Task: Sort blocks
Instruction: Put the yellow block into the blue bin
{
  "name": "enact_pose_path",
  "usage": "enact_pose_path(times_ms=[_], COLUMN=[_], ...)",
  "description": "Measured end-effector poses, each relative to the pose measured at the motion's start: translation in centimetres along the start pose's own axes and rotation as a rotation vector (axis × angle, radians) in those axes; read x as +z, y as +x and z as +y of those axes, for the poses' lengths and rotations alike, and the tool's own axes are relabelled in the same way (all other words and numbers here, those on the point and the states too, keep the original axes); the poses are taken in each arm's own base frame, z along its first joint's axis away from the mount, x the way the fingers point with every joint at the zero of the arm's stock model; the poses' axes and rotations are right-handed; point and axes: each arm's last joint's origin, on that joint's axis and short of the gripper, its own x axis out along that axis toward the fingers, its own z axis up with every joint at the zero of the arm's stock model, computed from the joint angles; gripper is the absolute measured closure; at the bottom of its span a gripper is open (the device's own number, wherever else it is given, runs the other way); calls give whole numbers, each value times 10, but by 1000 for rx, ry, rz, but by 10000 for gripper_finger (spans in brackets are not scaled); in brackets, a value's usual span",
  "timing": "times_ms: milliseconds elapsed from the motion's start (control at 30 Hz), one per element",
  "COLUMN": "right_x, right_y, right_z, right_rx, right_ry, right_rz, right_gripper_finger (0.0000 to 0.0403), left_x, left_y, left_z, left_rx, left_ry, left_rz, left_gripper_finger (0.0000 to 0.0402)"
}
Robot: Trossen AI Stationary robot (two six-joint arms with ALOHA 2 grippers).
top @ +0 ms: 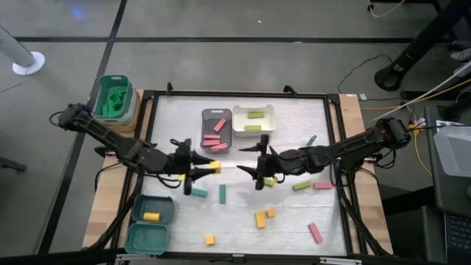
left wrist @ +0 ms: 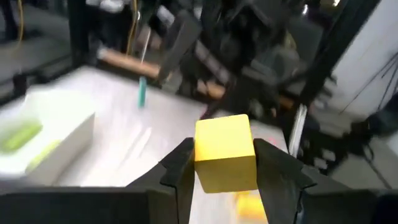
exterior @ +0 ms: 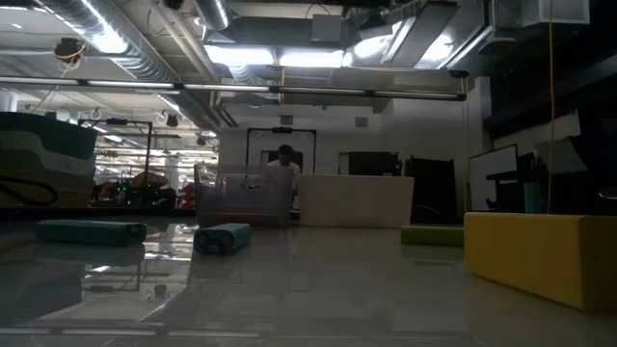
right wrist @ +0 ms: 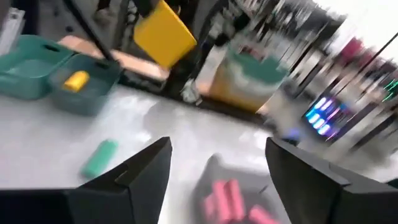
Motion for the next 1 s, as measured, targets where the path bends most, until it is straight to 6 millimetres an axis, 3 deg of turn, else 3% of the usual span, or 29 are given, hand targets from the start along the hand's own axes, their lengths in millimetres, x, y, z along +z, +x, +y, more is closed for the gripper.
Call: enact_pose_path(times_ms=[167,433,800,1000], right_x=[-16,-44,-74,-80], right_y=[-6,-8,6,8], right_z=[5,20,37,41], right_rx=[143,344,349,310], right_ry=[162,314,373,481], right_rz=[168,440,600,657], right_gripper_finger=[141,141,141,141], left_x=[-12,-42,-79,-91], left_y=[-30,-59,-84,-84], left_z=[9,4,1,-6], left_rx=[-48,-102,257,374], left_ry=[-44,-304,-621,-676], left_rz=[234,666,1111,1179], left_gripper_finger=[277,277,276,276])
